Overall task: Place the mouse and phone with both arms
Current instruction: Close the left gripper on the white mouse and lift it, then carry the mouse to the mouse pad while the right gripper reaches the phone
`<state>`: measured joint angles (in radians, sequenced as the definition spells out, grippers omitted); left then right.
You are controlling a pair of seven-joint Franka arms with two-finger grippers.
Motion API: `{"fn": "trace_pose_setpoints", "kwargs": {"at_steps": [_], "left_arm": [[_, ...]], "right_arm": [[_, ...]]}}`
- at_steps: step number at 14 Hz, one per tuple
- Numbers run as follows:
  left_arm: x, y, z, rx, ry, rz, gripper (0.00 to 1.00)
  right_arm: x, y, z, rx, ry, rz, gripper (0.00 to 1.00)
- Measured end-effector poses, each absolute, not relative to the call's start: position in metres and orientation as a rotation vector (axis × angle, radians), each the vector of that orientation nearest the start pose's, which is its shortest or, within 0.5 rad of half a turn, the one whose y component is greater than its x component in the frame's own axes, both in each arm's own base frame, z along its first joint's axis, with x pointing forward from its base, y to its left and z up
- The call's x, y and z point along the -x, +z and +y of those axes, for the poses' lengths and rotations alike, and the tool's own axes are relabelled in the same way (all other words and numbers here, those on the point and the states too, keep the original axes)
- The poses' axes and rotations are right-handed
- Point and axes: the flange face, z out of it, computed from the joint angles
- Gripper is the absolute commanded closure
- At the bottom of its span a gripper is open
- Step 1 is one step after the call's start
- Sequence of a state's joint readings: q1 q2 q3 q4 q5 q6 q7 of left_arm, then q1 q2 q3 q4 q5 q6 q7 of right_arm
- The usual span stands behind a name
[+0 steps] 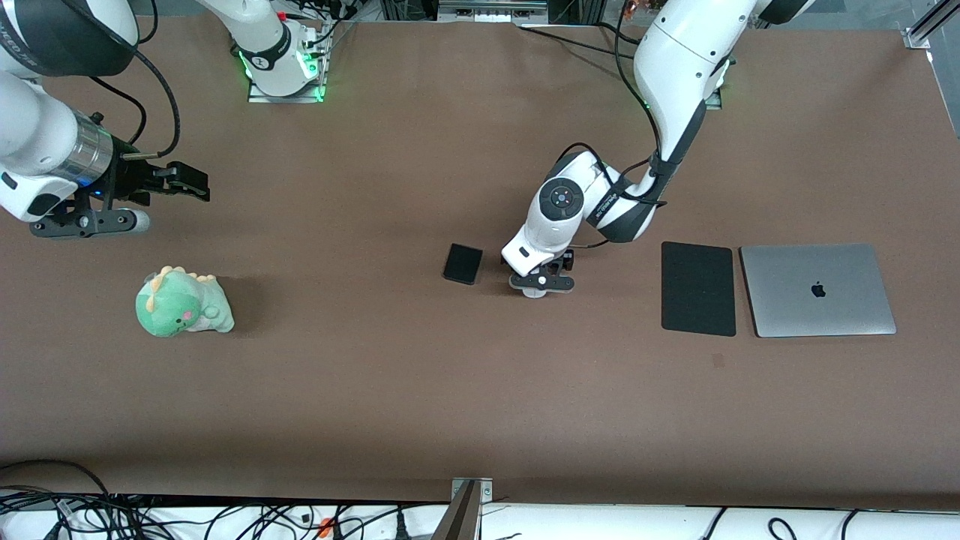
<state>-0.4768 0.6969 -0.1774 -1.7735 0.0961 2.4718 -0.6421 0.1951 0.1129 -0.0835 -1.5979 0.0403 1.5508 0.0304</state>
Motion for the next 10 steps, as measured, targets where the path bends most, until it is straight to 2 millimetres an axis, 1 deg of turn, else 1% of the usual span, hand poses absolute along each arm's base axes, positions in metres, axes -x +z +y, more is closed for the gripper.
{"fn": "trace_pose_setpoints", "kwargs": {"at_steps": [1,2,4,6,7,8,9,10], "left_arm": [[-0.528,0.170,-0.394,3.191,0.036,0.072,0.67],[-0.528,0.169,-0.393,3.190,0.036,0.070,0.76],[-0.532,0.173,-0.393,3.193,0.022,0.065,0.78],[-0.538,0.182,-0.389,3.181,0.028,0.053,0.77],[-0.544,0.194,-0.380,3.150,0.066,0.034,0.78],[-0.553,0.214,-0.366,3.115,0.111,0.011,0.78],[-0.566,0.242,-0.344,3.081,0.159,0.001,0.77],[-0.578,0.270,-0.318,3.054,0.206,0.012,0.76]], "right_arm": [[-0.575,0.546,0.072,3.109,0.253,-0.125,0.00],[-0.575,0.546,0.073,3.109,0.253,-0.128,0.00],[-0.575,0.545,0.075,3.109,0.254,-0.133,0.00],[-0.576,0.541,0.080,3.104,0.263,-0.142,0.00],[-0.578,0.536,0.086,3.101,0.264,-0.144,0.00],[-0.581,0.529,0.094,3.100,0.260,-0.129,0.00],[-0.585,0.517,0.107,3.103,0.253,-0.096,0.00],[-0.589,0.503,0.124,3.100,0.245,-0.056,0.00]]}}
